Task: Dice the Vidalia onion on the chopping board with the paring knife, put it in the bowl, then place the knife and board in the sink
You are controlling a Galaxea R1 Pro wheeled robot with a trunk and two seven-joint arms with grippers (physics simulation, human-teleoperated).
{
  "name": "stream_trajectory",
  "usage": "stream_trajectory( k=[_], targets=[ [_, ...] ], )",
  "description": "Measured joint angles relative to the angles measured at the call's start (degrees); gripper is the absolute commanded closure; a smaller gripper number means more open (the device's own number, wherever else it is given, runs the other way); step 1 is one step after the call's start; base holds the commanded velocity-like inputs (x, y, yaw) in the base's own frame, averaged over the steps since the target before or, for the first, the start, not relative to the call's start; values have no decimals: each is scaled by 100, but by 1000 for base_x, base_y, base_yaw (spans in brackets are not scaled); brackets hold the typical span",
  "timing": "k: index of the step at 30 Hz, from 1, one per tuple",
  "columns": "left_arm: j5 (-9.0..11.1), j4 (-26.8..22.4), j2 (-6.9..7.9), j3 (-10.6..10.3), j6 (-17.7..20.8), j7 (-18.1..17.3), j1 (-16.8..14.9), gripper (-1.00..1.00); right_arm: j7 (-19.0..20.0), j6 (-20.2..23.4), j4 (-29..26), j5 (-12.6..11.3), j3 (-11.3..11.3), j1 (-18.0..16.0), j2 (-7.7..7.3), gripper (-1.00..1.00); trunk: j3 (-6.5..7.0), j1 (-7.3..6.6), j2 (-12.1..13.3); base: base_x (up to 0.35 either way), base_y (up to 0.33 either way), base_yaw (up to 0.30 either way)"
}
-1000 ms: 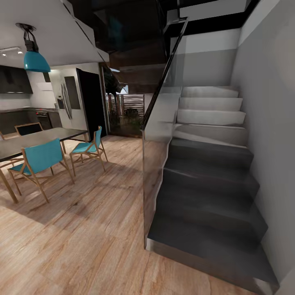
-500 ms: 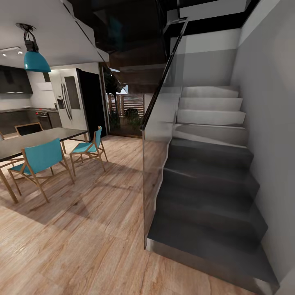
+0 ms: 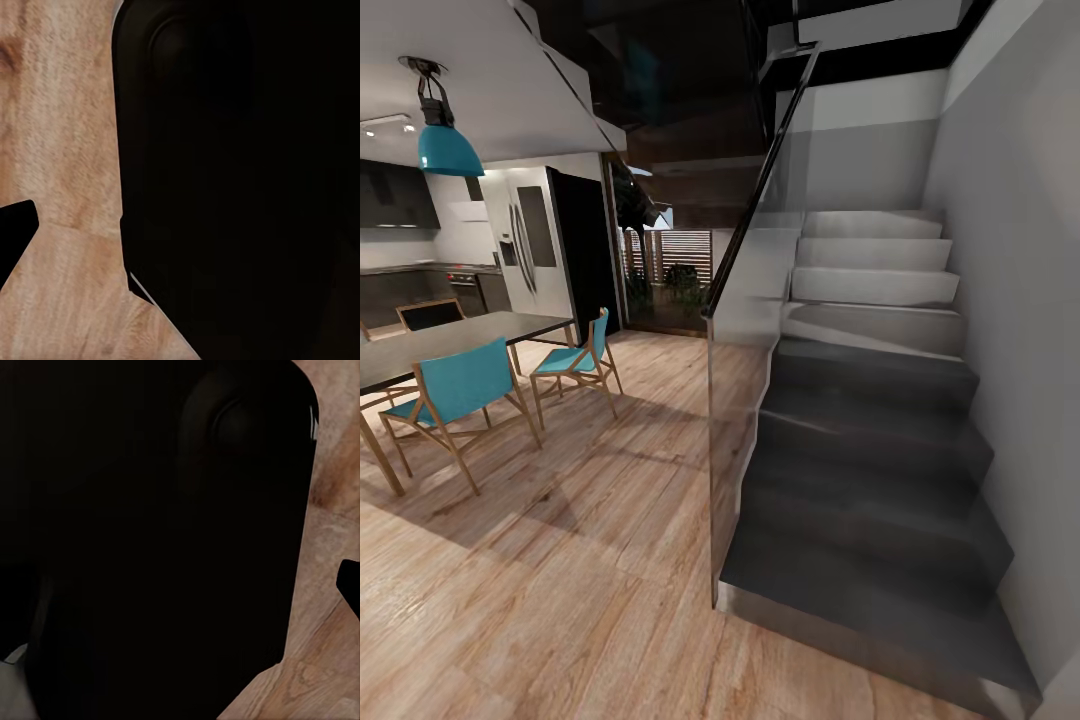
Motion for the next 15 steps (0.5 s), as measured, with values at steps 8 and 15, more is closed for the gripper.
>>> stream_trajectory(
  k=[8,15],
  targets=[
    [0,0,0,1,0,0,0,-100,-3,-625,-63,6,-1,0,-31,-100,0,0,0,0,0,0],
    [0,0,0,0,0,0,0,-100,-5,-1486,-74,6,-2,0,-33,-100,0,0,0,0,0,0]
  ],
)
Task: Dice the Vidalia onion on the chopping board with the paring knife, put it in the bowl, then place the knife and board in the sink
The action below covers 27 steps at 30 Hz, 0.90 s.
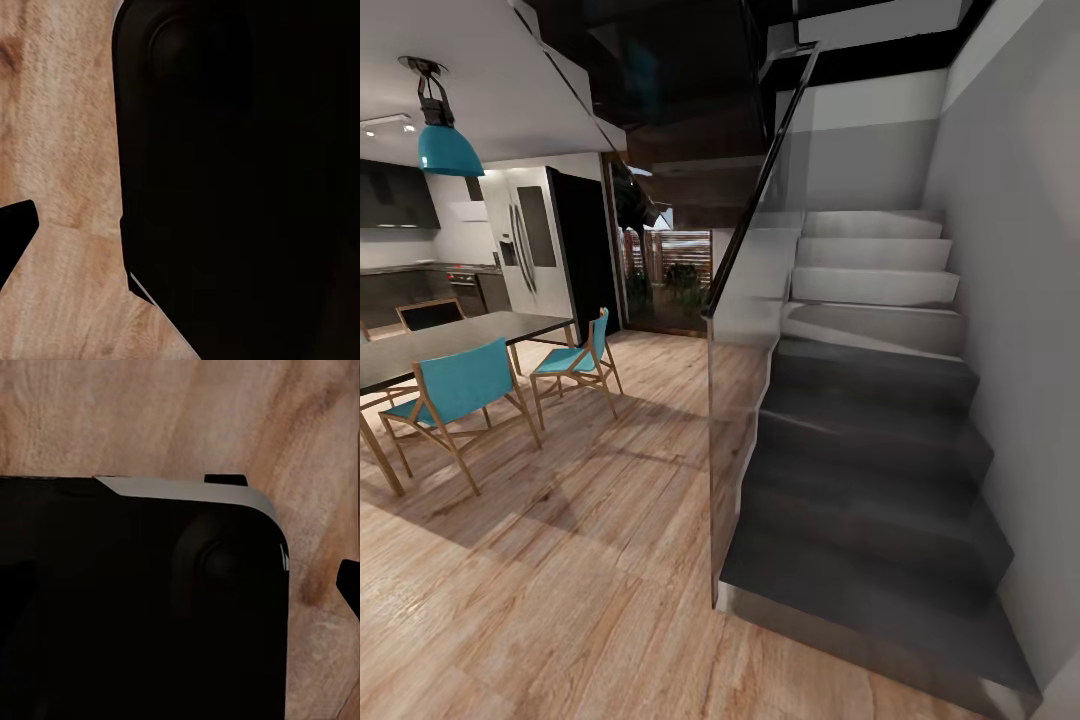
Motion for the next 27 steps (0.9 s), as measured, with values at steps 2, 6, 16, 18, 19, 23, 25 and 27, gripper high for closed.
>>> stream_trajectory(
  k=[2,6,16,18,19,23,25,27],
  targets=[
    [0,0,0,-1,0,0,0,-100,1,-87,0,0,1,0,-1,-100,0,0,0,0,0,0],
    [0,0,0,-1,0,0,0,-100,-4,-159,-1,0,-1,0,-2,-100,0,0,0,0,0,0],
    [0,0,0,-1,0,0,0,-100,-3,-177,-1,0,1,0,-2,-100,0,0,0,0,0,0],
    [7,0,0,2,0,0,0,-100,-3,-178,-1,0,1,0,-2,-100,0,0,0,0,0,0],
    [10,0,0,3,0,0,0,-100,-3,-178,-1,0,1,0,-2,-100,0,0,0,0,0,0],
    [28,0,-80,9,1,-10,0,-100,-1,-179,-6,-18,-9,0,30,-100,0,0,0,0,0,0],
    [27,-2,-78,11,-3,-15,0,-100,24,-212,-11,-11,-1,0,43,-100,0,0,0,0,0,0],
    [30,-9,-79,20,-5,-20,0,-100,29,-240,-14,-6,1,0,42,-100,0,0,0,0,0,0]
  ],
)
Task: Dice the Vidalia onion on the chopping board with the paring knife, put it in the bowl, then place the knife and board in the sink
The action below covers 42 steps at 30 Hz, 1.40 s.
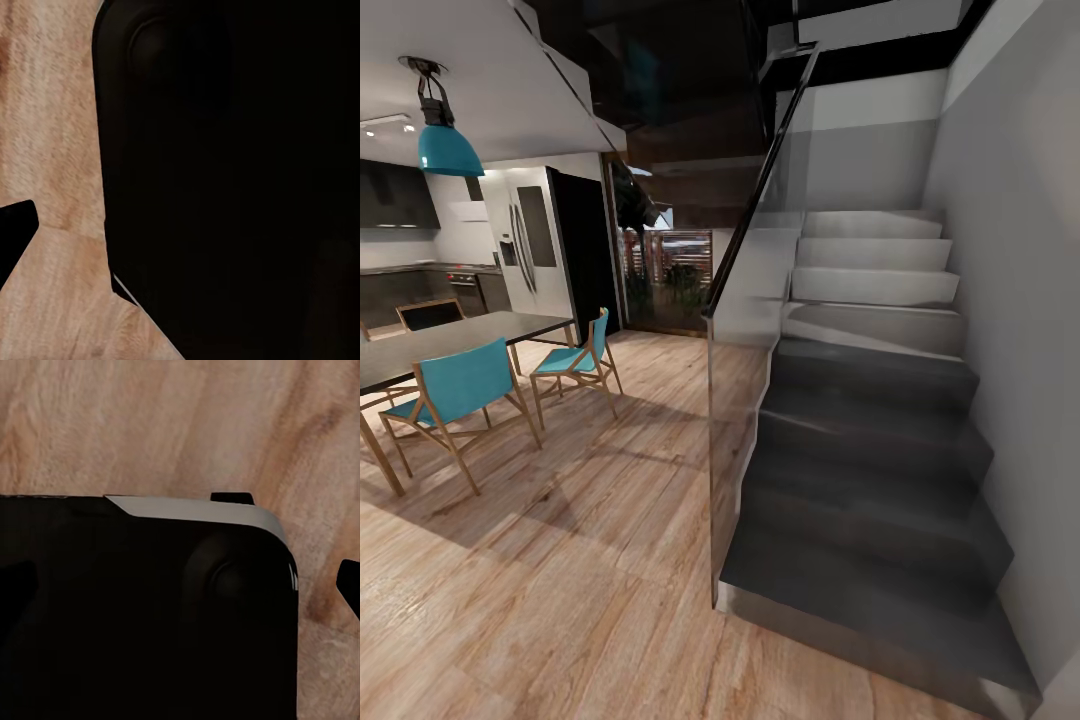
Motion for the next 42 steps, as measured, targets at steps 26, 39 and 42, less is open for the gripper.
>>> stream_trajectory(
  k=[26,39,42],
  targets=[
    [15,-2516,-29,12,-317,13,-2,-100,-43,-509,-2238,2,-22,0,-65,-100,1,0,0,0,0,9],
    [113,-2288,71,3,-321,-36,-1,-100,-43,-510,-2111,-11,-24,0,-45,-100,0,0,0,0,0,264],
    [113,-2259,65,3,-329,-36,-2,-100,-43,-510,-2106,-11,-24,0,-44,-100,1,0,0,0,0,284]
  ],
)
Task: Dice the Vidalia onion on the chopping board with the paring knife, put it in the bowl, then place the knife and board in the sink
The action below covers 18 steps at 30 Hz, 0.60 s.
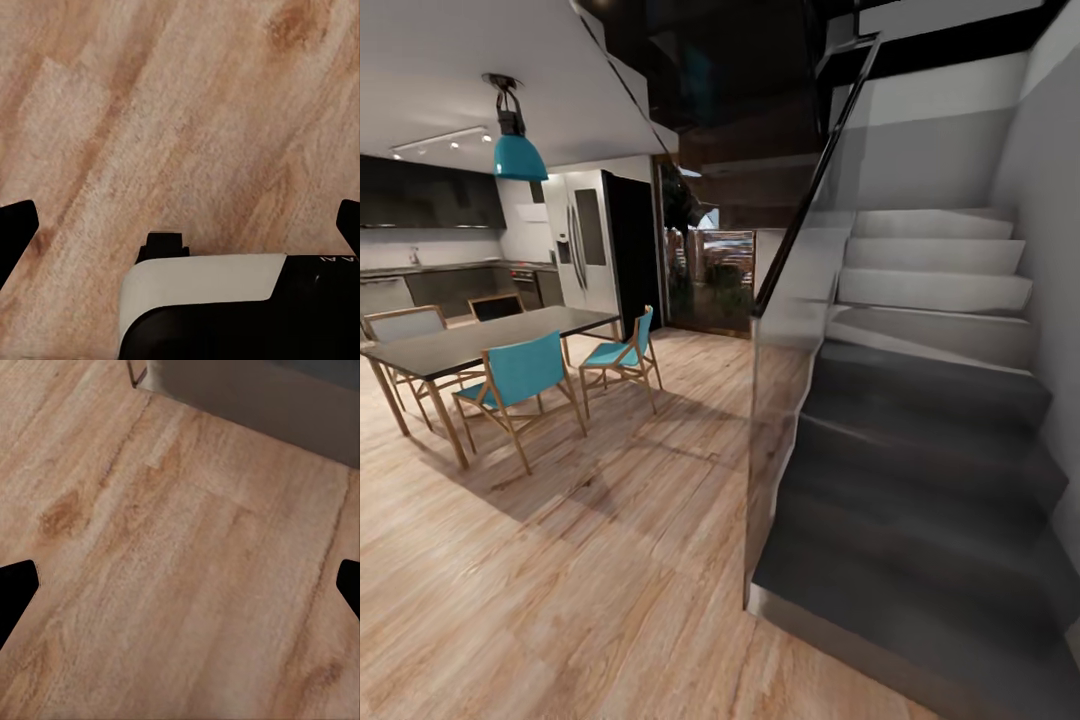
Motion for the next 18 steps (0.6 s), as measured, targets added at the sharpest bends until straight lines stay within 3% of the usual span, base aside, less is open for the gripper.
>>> stream_trajectory(
  k=[11,18],
  targets=[
    [0,13,0,8,1,0,0,-100,0,0,3,0,0,0,0,-100,0,-1,1,13,17,285],
    [0,21,-2,7,-1,0,0,-100,0,0,3,0,0,0,0,-100,0,-2,0,171,231,285]
  ],
)
